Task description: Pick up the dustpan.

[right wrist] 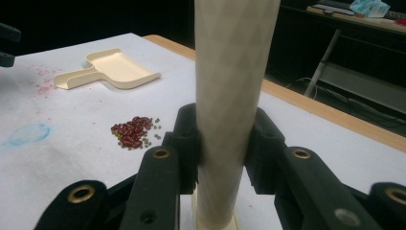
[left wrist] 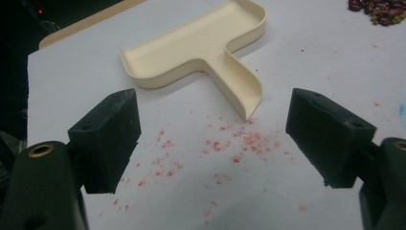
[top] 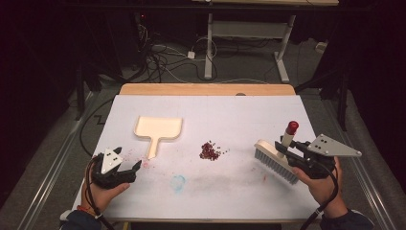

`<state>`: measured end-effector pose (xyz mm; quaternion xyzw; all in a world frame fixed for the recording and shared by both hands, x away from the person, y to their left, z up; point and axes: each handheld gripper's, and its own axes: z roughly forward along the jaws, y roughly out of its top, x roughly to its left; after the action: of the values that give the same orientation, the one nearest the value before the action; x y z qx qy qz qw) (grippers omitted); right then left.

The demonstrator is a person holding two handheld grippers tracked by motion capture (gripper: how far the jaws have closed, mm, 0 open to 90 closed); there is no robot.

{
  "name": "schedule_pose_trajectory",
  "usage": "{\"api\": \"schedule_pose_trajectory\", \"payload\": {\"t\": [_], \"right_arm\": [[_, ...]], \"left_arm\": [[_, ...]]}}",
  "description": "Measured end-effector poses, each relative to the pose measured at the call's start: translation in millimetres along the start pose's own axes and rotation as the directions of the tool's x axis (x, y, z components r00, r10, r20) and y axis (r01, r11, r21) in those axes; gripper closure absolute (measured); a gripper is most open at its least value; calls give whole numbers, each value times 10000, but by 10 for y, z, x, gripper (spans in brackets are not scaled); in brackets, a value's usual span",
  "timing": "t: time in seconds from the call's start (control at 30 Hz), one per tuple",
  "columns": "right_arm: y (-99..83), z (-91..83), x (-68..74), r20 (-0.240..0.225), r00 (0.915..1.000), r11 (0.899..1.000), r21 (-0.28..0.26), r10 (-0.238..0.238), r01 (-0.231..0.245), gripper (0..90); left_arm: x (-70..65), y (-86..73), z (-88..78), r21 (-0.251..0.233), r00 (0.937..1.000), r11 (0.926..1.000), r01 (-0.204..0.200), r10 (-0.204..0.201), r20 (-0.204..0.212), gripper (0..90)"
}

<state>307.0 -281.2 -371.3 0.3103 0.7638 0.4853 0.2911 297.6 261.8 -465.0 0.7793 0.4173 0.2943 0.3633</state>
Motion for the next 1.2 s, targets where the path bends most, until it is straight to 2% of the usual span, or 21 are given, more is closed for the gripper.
{"api": "schedule_pose_trajectory", "payload": {"t": [0.13, 0.37, 0.47, 0.6, 0.67, 0.73, 0.83, 0.87, 0.9, 0.93, 1.07, 1.13, 1.17, 1.2], "right_arm": [[-6, 5, -4, -18, 10000, 10000, 11, 44, -44, 700], [31, 75, 21, -113, 9999, 10000, -14, -63, 63, 700], [42, 111, 35, -195, 9998, 10000, 4, -82, 82, 699], [50, 147, 80, -312, 9993, 9998, 70, -201, 203, 699], [52, 147, 88, -323, 9992, 9997, 72, -244, 246, 699], [61, 152, 95, -352, 9990, 9996, 61, -267, 269, 699], [62, 156, 90, -326, 9991, 9996, 65, -259, 261, 700], [57, 162, 78, -323, 9992, 9997, 56, -215, 217, 699], [54, 161, 73, -311, 9993, 9997, 86, -210, 212, 699], [51, 161, 70, -301, 9993, 9997, 101, -205, 208, 699], [43, 162, 69, -306, 9993, 9998, 90, -200, 203, 699], [35, 165, 75, -314, 9994, 9999, 98, -132, 135, 699], [35, 165, 75, -314, 9994, 9999, 98, -132, 135, 699], [32, 171, 79, -364, 9991, 9997, 135, -197, 202, 699]], "left_arm": [[-1, -21, 2, 166, 10000, 9999, -16, 16, 29, 191], [38, -68, -65, 320, 9995, 9990, 310, -308, -72, 191], [63, -83, -67, 562, 9972, 9957, 742, -742, -29, 191], [80, -46, -5, 774, 9903, 9884, 1310, -1340, 357, 191], [89, 0, 90, 1102, 9815, 9783, 1754, -1825, 576, 193], [80, 66, 191, 1224, 9772, 9755, 1827, -1939, 867, 194], [41, 175, 378, 1719, 9721, 9648, 1991, -2167, 900, 208], [17, 248, 517, 1999, 9727, 9607, 1925, -2138, 905, 211], [17, 248, 517, 1999, 9727, 9607, 1925, -2138, 905, 215], [8, 282, 585, 2044, 9703, 9594, 1942, -2185, 1039, 227], [-26, 389, 867, 2592, 9772, 9508, 1695, -1962, 809, 264], [-22, 402, 1022, 2836, 9785, 9459, 1578, -1883, 838, 326], [-22, 402, 1022, 2836, 9785, 9459, 1578, -1883, 838, 338], [-6, 396, 1047, 2819, 9760, 9450, 1656, -1981, 907, 338]]}}
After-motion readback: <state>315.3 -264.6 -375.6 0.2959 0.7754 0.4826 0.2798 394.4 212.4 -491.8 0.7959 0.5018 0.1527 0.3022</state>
